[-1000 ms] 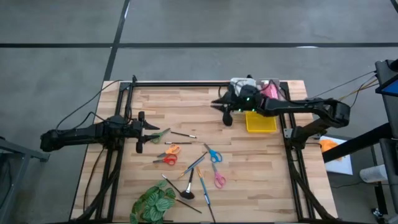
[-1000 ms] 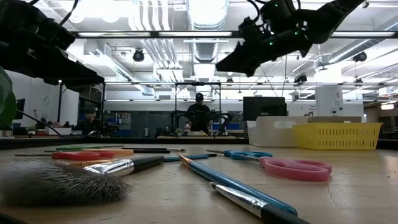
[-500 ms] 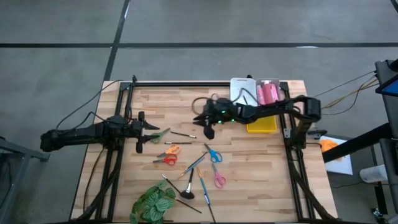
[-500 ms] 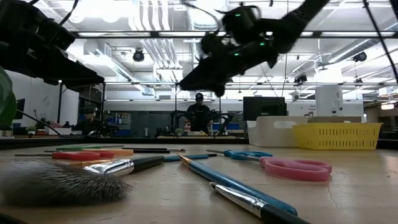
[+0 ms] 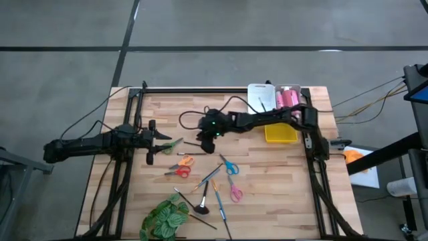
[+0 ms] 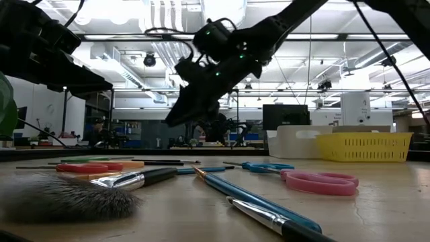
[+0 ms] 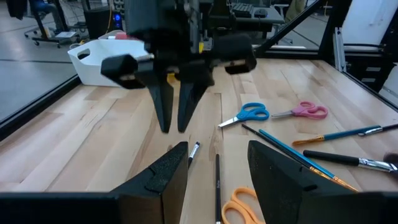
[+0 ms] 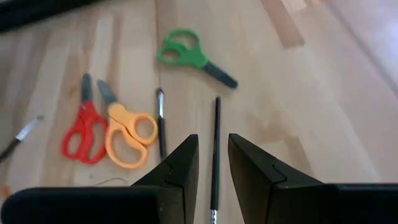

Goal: Pick & Place Paint Supplies
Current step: Put the black paint brush into the white bin

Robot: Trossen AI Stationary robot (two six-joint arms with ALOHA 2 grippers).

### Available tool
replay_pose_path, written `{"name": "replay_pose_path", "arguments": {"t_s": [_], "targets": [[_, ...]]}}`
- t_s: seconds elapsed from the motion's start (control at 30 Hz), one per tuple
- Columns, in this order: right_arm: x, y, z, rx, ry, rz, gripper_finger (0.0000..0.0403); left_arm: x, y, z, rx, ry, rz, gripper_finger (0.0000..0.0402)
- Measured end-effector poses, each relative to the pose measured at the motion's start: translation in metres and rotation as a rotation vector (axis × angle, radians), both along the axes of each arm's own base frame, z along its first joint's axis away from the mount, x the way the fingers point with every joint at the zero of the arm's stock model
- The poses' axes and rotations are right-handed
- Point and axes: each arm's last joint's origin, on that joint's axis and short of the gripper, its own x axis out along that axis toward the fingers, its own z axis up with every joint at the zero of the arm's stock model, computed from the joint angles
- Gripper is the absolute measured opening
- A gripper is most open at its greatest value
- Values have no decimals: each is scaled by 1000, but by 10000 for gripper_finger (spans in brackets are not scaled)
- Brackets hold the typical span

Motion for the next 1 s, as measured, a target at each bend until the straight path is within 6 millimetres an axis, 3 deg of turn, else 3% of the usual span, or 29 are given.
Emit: {"name": "replay_pose_path", "arguments": {"t_s": [0.2,0.5,0.67,0.8,1.0], "targets": [[11,0,-10,37,44,-23,86,0,0,0,0,0,0,169],[10,1,-14,40,59,-32,87,0,0,0,0,0,0,169],[10,1,-14,41,58,-38,118,0,0,0,0,0,0,169],[11,5,-14,-14,59,-30,152,0,0,0,0,0,0,169],[11,14,-16,-184,74,3,159,0,0,0,0,0,0,169]]}}
